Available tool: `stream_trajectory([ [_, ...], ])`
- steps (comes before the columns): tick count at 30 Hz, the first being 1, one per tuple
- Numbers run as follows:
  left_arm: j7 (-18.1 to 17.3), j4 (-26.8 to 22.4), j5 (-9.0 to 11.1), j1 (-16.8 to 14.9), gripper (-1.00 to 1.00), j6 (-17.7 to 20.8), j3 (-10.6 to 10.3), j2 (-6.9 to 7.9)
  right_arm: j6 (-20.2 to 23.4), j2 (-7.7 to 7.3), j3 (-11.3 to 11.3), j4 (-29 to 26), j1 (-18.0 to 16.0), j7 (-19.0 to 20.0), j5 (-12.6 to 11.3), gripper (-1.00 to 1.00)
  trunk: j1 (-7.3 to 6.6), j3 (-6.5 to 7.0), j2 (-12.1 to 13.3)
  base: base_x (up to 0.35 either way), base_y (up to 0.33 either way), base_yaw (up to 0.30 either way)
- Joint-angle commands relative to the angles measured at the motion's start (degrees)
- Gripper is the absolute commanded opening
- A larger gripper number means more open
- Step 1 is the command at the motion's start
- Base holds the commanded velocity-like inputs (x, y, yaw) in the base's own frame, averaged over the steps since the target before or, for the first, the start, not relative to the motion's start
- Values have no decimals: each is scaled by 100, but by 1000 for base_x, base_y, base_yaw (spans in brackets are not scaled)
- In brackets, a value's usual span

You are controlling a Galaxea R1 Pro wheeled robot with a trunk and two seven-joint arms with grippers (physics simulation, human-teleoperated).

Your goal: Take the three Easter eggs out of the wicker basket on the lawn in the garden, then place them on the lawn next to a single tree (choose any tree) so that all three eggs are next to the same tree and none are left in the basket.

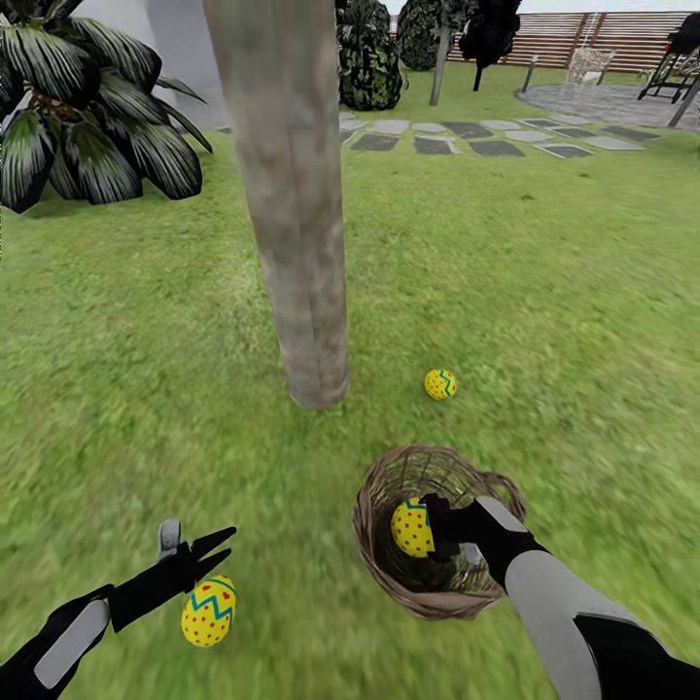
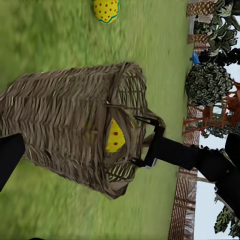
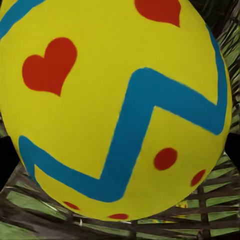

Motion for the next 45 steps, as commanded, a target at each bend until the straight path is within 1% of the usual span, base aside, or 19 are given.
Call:
stream_trajectory([
  [1,0,5,5,0,100,-1,0,-1,-13,0,0,0,0,0,-12,-100,-23,28,42,0,0,0],
  [8,6,18,16,1,100,-1,-8,-9,-17,0,3,-9,0,5,-5,-100,-176,219,323,-4,0,0],
  [27,9,16,0,5,100,-1,-9,-9,-17,0,7,-9,0,-5,-3,-100,-594,736,1085,-116,0,0],
  [37,9,14,5,3,100,-1,-9,-9,-17,0,7,-9,0,-5,-3,-100,-813,1009,1486,-14,0,0],
  [45,9,14,7,4,100,-1,-9,-9,-17,0,7,-9,0,-5,-3,-100,-989,1227,1806,-112,0,0],
])
